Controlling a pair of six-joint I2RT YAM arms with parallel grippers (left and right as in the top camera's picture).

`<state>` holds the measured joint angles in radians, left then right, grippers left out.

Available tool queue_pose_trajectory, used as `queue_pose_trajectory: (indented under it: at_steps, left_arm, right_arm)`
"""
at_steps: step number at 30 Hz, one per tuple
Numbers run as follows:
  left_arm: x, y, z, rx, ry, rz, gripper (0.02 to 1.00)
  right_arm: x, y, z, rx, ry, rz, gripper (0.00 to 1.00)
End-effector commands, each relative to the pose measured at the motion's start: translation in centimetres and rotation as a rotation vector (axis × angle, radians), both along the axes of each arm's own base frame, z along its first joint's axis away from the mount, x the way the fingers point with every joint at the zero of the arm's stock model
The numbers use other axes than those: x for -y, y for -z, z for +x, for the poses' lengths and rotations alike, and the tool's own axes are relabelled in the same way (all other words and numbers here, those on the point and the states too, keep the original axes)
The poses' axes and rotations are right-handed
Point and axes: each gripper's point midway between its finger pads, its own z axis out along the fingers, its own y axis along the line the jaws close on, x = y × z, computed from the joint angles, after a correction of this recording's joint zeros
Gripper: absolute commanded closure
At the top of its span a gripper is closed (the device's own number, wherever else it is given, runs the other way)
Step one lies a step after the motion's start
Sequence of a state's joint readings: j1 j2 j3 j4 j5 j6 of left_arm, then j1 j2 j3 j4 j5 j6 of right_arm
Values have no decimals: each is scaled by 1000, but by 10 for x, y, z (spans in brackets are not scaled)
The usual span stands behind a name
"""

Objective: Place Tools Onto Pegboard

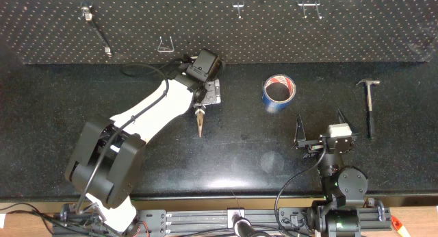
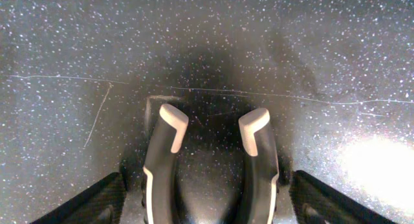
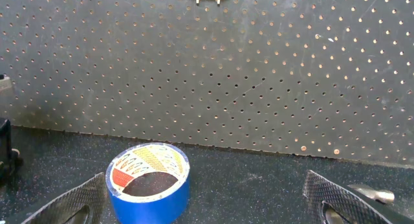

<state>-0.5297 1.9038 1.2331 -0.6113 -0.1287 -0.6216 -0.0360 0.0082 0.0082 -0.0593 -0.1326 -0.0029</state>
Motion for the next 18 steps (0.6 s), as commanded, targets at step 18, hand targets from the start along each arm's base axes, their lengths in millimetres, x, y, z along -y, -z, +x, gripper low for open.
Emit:
queue_pose_trajectory:
  at_steps: [18]
  left_arm:
    - [3,8,-3,-20,-8,-1,474]
  right_arm:
    - [-4,1,-1,2,-20,-9,18]
